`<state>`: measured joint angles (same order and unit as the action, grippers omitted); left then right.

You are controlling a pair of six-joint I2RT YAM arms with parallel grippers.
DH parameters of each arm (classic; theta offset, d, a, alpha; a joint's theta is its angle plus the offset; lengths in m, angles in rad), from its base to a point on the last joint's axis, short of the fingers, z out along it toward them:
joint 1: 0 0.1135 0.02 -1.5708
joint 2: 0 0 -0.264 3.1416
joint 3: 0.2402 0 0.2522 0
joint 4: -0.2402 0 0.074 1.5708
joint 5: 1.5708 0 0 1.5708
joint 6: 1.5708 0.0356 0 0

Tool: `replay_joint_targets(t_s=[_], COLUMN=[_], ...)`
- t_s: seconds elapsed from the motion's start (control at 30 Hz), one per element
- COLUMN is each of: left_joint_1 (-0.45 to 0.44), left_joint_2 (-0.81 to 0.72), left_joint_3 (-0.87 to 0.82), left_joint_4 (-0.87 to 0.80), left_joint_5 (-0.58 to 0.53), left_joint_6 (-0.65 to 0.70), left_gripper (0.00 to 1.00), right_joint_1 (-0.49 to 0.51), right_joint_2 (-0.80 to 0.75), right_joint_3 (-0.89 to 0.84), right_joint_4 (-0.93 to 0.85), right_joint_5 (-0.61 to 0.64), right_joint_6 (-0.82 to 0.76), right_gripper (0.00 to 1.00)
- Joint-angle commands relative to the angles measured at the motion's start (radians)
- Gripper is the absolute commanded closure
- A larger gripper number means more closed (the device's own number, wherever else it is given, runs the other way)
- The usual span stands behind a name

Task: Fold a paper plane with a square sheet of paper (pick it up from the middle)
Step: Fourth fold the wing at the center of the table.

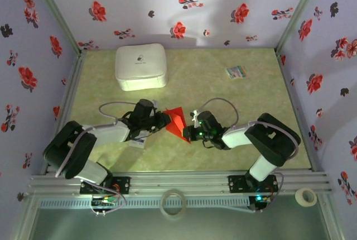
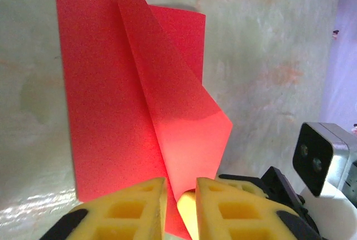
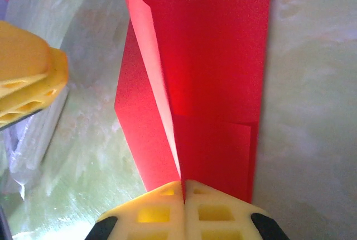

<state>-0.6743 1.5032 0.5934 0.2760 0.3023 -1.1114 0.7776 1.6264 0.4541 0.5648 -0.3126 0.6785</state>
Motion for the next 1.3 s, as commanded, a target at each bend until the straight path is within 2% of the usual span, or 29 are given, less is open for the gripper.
replay_joint_targets(t_s=[0.0, 0.3, 0.77, 1.27], left_joint_1=[-0.01, -0.03, -0.035, -0.034], left_joint_2=[0.053, 0.151, 0.228, 0.23], left_joint_3=[0.054, 0.1, 0.086, 0.083], left_joint_4=[0.002, -0.01, -0.032, -0.061], left_joint_5=[0.033, 0.032, 0.016, 0.0], left_joint_6=[0.023, 0.026, 0.027, 0.033], left_gripper=[0.84, 0.89, 0.91, 0.92], right_joint_1=[-0.015, -0.049, -0.08, -0.099], right_joint_2=[0.012, 0.046, 0.043, 0.038], right_joint_3=[-0.018, -0.031, -0.028, -0.034], right_joint_4=[0.032, 0.108, 0.103, 0.083], right_joint_5=[-0.037, -0.095, -0.139, -0.148], right_joint_6=[0.052, 0.125, 0.168, 0.168], right_gripper=[0.96, 0.97, 0.96, 0.96])
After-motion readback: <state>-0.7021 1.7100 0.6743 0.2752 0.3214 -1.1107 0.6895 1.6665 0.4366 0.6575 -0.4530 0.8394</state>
